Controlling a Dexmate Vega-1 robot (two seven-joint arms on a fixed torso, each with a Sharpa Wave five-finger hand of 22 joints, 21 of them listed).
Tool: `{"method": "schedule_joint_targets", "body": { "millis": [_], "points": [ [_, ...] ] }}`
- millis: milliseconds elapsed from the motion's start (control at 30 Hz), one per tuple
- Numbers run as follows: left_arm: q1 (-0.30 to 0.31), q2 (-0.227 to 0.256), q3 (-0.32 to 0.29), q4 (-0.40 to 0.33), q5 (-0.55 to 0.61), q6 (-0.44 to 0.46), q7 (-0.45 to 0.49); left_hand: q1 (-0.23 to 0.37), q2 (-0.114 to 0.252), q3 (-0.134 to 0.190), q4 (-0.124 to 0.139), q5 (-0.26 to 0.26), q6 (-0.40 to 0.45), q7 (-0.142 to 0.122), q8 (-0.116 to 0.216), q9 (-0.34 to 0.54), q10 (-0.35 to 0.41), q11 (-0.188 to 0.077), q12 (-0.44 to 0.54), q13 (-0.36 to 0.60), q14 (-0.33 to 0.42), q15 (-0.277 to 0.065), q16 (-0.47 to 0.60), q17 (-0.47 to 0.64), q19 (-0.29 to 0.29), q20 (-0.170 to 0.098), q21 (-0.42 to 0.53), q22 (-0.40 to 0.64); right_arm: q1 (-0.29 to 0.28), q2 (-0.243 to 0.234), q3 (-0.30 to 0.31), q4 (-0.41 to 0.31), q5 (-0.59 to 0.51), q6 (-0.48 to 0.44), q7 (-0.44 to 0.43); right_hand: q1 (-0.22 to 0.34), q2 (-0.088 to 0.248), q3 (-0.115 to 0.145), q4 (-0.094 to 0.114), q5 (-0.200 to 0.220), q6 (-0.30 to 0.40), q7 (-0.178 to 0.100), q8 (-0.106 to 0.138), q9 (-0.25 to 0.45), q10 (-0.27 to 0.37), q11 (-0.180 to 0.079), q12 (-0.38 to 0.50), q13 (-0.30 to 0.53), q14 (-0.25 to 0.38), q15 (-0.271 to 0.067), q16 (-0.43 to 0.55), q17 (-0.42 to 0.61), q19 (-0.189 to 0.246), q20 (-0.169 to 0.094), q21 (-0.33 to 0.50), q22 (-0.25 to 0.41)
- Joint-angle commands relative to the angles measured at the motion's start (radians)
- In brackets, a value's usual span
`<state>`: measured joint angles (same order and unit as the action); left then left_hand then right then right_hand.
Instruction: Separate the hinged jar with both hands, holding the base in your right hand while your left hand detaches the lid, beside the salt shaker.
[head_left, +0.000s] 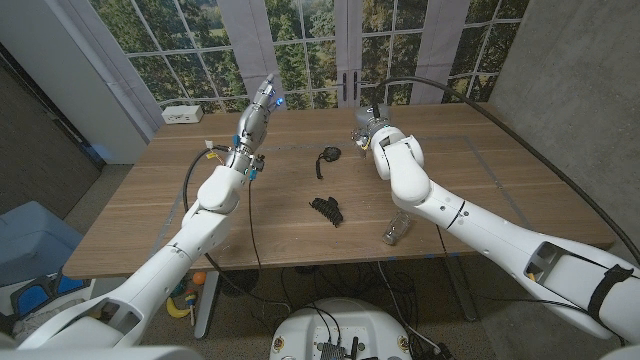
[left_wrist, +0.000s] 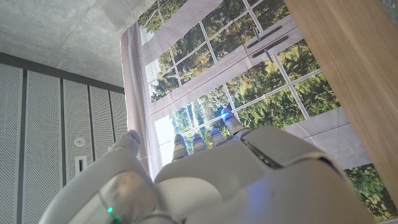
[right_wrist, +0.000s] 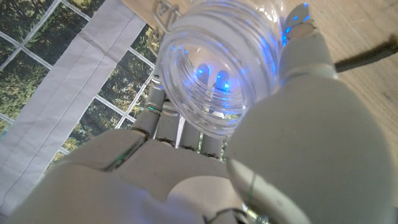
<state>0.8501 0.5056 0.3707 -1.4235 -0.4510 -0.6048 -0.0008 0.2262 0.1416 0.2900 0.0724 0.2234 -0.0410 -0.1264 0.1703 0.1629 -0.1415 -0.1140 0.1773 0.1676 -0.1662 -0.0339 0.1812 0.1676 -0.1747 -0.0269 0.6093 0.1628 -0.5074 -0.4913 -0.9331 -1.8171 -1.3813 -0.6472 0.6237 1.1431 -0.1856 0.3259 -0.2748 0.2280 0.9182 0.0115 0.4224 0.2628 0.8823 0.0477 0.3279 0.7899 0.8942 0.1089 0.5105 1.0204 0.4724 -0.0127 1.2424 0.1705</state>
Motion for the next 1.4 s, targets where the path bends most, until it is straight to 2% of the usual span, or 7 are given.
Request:
{"method": "schedule_joint_targets", "body": {
  "millis": [33,300,800,967,1400],
  "points": [
    [0.007,-0.003,-0.008,0.005,-0.015,0.009,-0.003,-0.003,-0.009,0.006,-0.007,0.000,0.001,0.005,0.006,0.004,-0.006,0.010,0.004,0.001,-0.032,-0.070,-0.003,0.000,-0.029,-0.019,-0.008,0.002,0.038,0.029,-0.017,0.066,-0.045,0.041,0.145,0.193,0.239,0.121,0.109,0.005,0.072,-0.080,0.009,0.011,0.154,-0.155,-0.003,0.007,0.232,-0.339,0.016,0.192,-0.041,-0.179,-0.002,0.004],
    [0.010,-0.003,-0.007,-0.002,-0.012,0.017,0.000,-0.004,-0.010,0.009,-0.012,-0.001,0.001,0.008,0.007,0.004,-0.006,0.011,0.004,0.001,-0.032,-0.067,-0.003,0.000,-0.025,-0.016,-0.013,0.002,0.066,0.037,-0.038,0.106,-0.047,0.074,0.222,0.191,0.241,0.122,0.110,0.005,0.071,-0.083,0.008,0.012,0.151,-0.157,-0.006,0.009,0.230,-0.338,0.015,0.191,-0.045,-0.180,-0.003,0.004],
    [0.032,0.005,-0.013,-0.031,-0.003,0.022,0.016,-0.005,-0.016,0.011,-0.022,-0.003,0.002,0.010,0.008,0.004,-0.009,0.013,0.004,0.002,-0.033,-0.065,-0.004,0.000,-0.020,-0.017,-0.024,0.002,0.084,0.051,-0.064,0.160,-0.071,0.076,0.279,0.188,0.243,0.123,0.111,0.007,0.069,-0.087,0.007,0.013,0.150,-0.161,-0.010,0.013,0.228,-0.339,0.014,0.191,-0.054,-0.181,-0.004,0.004],
    [0.040,0.009,-0.016,-0.045,0.000,0.026,0.022,-0.006,-0.017,0.012,-0.025,-0.004,0.002,0.010,0.008,0.004,-0.009,0.014,0.004,0.002,-0.034,-0.063,-0.004,0.000,-0.019,-0.016,-0.028,0.003,0.084,0.054,-0.070,0.175,-0.067,0.075,0.276,0.186,0.243,0.122,0.111,0.008,0.065,-0.089,0.005,0.014,0.149,-0.162,-0.011,0.016,0.227,-0.339,0.014,0.191,-0.057,-0.182,-0.005,0.004],
    [0.049,0.015,-0.015,-0.066,0.003,0.036,0.023,-0.006,-0.021,0.016,-0.036,-0.006,0.003,0.015,0.008,0.004,-0.011,0.020,0.004,0.002,-0.036,-0.058,-0.005,-0.001,-0.014,-0.015,-0.038,0.003,0.055,0.049,-0.069,0.195,-0.051,0.032,0.205,0.182,0.245,0.122,0.111,0.011,0.058,-0.091,0.002,0.015,0.147,-0.167,-0.015,0.018,0.224,-0.340,0.011,0.189,-0.061,-0.183,-0.004,0.005]
  ]
}}
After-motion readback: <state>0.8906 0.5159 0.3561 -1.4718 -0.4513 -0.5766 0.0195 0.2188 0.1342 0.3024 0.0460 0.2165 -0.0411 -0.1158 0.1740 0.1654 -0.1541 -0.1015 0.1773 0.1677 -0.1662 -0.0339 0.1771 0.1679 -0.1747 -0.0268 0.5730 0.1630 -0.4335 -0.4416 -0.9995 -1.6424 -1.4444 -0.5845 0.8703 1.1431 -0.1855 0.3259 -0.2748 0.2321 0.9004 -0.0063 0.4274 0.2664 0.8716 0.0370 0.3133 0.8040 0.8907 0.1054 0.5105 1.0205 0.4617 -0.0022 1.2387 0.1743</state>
